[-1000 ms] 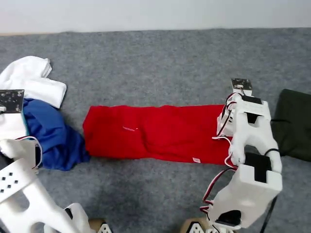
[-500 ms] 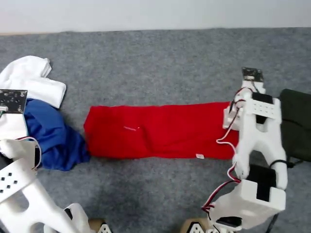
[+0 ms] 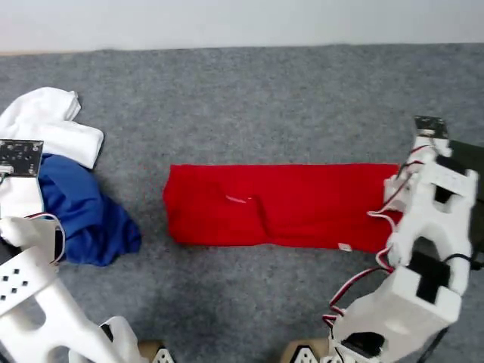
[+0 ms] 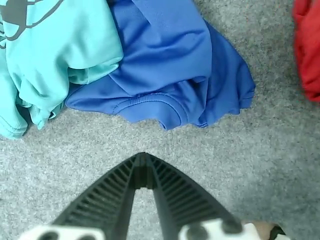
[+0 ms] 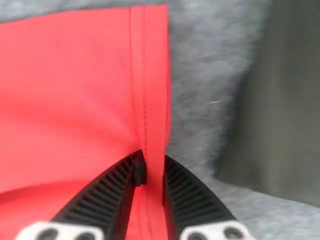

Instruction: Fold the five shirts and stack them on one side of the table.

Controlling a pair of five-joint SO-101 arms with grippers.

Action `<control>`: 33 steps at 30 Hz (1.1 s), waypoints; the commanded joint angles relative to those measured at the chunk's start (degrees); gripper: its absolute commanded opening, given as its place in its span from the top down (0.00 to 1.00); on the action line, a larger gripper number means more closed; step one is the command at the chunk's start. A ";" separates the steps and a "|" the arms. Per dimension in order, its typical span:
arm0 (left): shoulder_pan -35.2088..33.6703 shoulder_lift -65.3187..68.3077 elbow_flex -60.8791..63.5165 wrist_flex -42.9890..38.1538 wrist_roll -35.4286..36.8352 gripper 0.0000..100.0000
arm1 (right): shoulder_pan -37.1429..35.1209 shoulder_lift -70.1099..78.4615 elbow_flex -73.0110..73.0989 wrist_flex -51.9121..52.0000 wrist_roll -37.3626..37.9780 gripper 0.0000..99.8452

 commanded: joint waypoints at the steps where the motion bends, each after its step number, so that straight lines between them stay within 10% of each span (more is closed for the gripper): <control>1: 0.00 -1.49 -1.63 1.41 -0.09 1.00 | 3.12 1.10 -8.00 3.65 1.76 0.99; 33: 0.00 -1.58 2.59 1.41 2.37 1.00 | -42.24 2.33 -35.96 31.16 -7.56 0.99</control>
